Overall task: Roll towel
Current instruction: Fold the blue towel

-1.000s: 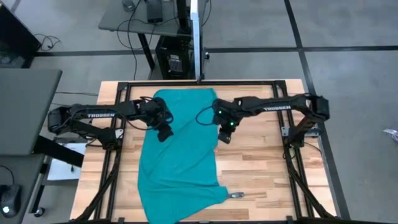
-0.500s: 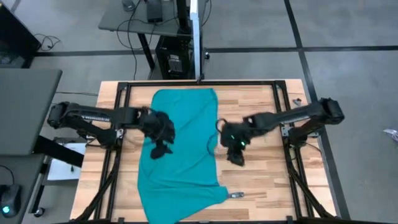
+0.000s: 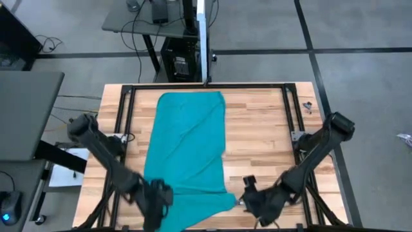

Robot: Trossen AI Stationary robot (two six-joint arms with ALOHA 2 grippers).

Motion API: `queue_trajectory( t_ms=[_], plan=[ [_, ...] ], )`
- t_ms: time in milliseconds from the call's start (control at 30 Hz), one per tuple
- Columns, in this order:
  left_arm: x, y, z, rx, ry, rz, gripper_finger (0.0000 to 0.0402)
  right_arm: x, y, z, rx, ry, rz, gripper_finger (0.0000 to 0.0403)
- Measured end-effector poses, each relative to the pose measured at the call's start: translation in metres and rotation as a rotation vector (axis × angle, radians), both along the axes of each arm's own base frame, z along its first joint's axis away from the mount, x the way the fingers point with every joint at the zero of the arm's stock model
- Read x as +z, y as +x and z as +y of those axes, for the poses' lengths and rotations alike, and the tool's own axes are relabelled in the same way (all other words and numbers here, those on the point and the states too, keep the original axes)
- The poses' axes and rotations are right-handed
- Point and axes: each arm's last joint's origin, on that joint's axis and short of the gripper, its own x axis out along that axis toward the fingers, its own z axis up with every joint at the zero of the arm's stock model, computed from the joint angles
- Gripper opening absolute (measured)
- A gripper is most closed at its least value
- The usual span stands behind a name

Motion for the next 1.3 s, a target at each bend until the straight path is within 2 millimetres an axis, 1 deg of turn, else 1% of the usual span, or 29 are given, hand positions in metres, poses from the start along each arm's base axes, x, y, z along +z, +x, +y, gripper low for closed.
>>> queue_trajectory(
  t_ms=[133, 233, 333, 433, 500, 600, 733, 833, 933, 1033, 1200, 1300],
  plan=[
    [-0.011, 0.000, -0.043, 0.013, -0.009, 0.043, 0.0224, -0.027, 0.001, 0.023, 0.005, -0.016, -0.030, 0.0205],
    [-0.021, 0.002, -0.068, -0.010, 0.001, 0.046, 0.0224, -0.042, 0.008, 0.031, 0.005, -0.002, -0.047, 0.0205],
    [-0.033, 0.004, -0.085, -0.024, 0.022, 0.053, 0.0224, -0.048, 0.017, 0.039, 0.014, -0.007, -0.074, 0.0205],
    [-0.044, 0.006, -0.094, -0.023, 0.045, 0.049, 0.0224, -0.049, 0.028, 0.043, 0.060, -0.055, -0.097, 0.0205],
    [-0.050, 0.009, -0.098, -0.010, 0.039, 0.050, 0.0224, -0.055, 0.033, 0.044, 0.079, -0.088, -0.096, 0.0205],
    [-0.056, 0.011, -0.101, -0.002, 0.029, 0.041, 0.0224, -0.069, 0.041, 0.040, 0.071, -0.127, -0.071, 0.0205],
    [-0.058, 0.012, -0.100, 0.016, 0.053, 0.026, 0.0224, -0.088, 0.053, 0.030, 0.019, -0.150, -0.025, 0.0205],
    [-0.058, 0.011, -0.100, -0.013, 0.080, 0.010, 0.0224, -0.095, 0.062, 0.022, -0.005, -0.165, -0.014, 0.0205],
    [-0.058, 0.012, -0.099, -0.072, 0.108, -0.018, 0.0224, -0.097, 0.068, 0.014, -0.026, -0.179, 0.002, 0.0205],
    [-0.067, 0.016, -0.101, -0.076, 0.127, -0.043, 0.0224, -0.097, 0.073, 0.008, -0.046, -0.177, 0.003, 0.0205],
    [-0.092, 0.024, -0.099, -0.024, 0.163, 0.015, 0.0224, -0.097, 0.077, 0.003, -0.064, -0.172, 0.002, 0.0205],
    [-0.097, 0.024, -0.092, 0.057, 0.211, 0.059, 0.0224, -0.097, 0.077, 0.002, -0.083, -0.159, 0.009, 0.0205]
  ],
)
